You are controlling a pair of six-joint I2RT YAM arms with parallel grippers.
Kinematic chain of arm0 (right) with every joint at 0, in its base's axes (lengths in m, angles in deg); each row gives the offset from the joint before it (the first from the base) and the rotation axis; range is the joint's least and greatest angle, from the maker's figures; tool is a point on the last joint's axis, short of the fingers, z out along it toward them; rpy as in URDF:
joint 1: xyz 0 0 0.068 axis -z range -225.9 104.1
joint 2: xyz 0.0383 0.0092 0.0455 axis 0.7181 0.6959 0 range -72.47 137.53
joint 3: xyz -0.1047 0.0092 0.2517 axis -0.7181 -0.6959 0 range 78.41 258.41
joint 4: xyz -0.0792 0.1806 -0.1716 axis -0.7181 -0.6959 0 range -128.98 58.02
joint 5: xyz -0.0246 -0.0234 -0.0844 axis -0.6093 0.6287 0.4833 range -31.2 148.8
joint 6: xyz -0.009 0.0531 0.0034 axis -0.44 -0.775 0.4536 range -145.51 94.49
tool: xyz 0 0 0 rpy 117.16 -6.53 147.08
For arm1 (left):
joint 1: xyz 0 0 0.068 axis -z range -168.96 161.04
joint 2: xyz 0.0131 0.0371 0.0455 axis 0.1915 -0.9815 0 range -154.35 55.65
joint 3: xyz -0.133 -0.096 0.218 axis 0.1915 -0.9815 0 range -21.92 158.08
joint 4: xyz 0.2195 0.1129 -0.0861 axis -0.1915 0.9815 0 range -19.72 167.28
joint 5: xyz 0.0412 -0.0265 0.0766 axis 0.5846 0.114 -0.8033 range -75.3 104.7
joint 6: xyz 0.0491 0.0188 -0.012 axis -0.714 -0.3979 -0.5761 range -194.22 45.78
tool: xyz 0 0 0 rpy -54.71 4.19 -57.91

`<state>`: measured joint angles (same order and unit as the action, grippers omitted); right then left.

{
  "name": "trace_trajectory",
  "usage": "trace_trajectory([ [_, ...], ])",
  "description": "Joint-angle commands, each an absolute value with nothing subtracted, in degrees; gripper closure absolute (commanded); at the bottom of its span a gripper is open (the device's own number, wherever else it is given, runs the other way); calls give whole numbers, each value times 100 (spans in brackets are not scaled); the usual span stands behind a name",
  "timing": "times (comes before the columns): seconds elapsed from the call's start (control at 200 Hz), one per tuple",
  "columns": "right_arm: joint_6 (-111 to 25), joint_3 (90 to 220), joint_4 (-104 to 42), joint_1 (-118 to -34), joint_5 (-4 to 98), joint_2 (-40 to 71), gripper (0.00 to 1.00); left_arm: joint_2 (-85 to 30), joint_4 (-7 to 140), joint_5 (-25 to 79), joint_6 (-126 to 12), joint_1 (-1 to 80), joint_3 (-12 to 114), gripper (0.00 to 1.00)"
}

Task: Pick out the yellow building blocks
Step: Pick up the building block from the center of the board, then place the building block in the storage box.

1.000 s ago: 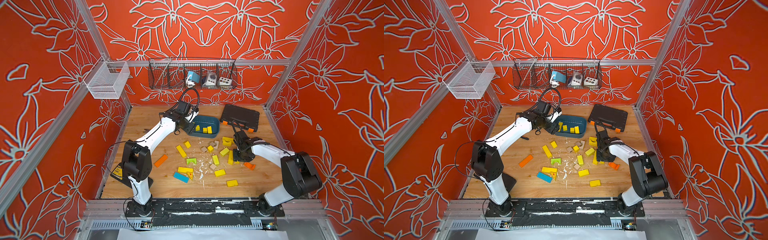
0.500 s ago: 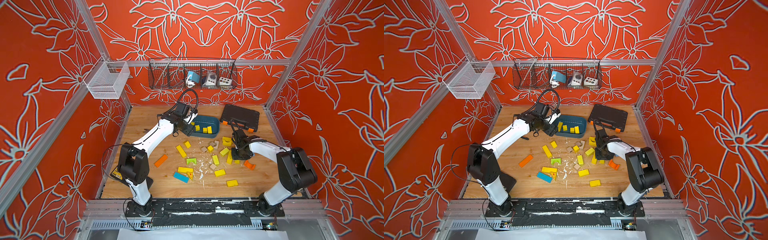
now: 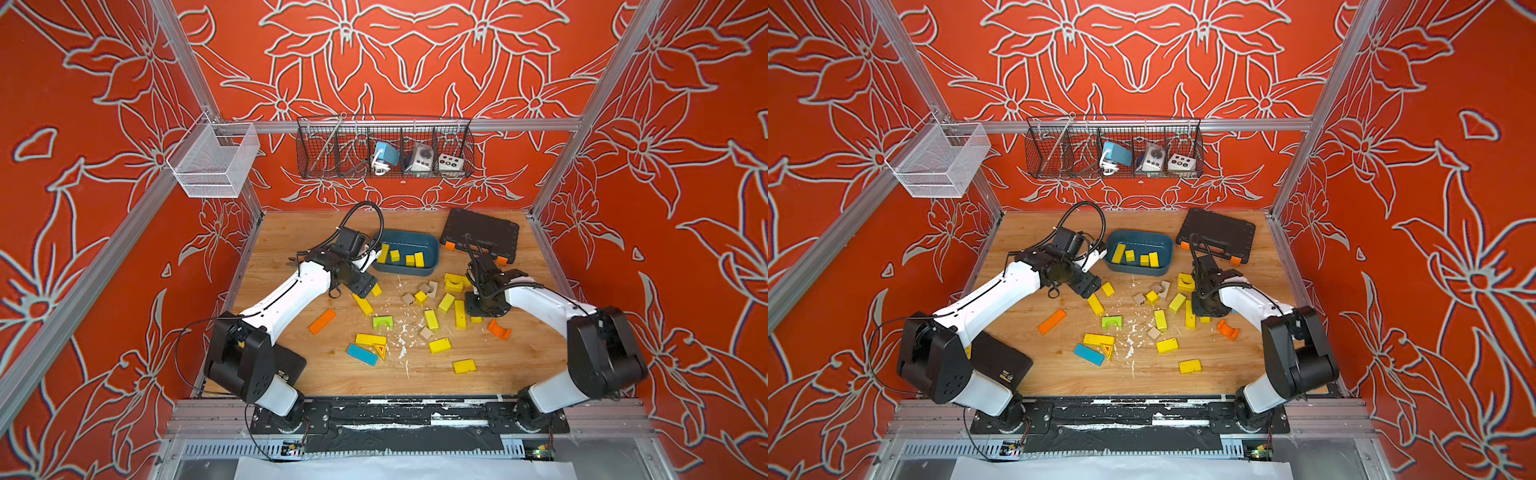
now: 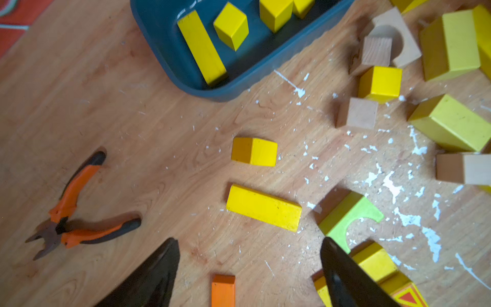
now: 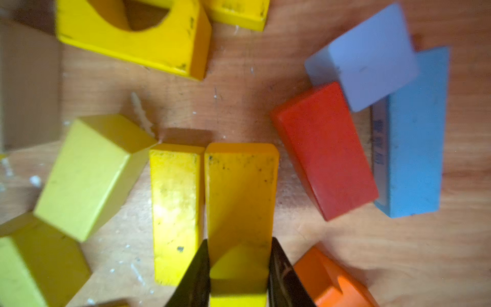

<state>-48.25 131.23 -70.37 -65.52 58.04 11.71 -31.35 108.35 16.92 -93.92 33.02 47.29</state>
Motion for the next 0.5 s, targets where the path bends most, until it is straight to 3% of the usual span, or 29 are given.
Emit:
trace_trajectory([
  [0.0,-4708,13422,-7406,-6524,5610,753,78,-2934,10838,1637,-9464,3156,4597,16],
  [0.225,-4603,14392,-7583,-6548,5082,750,77,-2968,10989,1589,-9256,3020,4447,16],
  [0.495,-4452,15857,-7383,-6673,4729,1925,77,-3018,10952,1713,-9069,3013,4047,16],
])
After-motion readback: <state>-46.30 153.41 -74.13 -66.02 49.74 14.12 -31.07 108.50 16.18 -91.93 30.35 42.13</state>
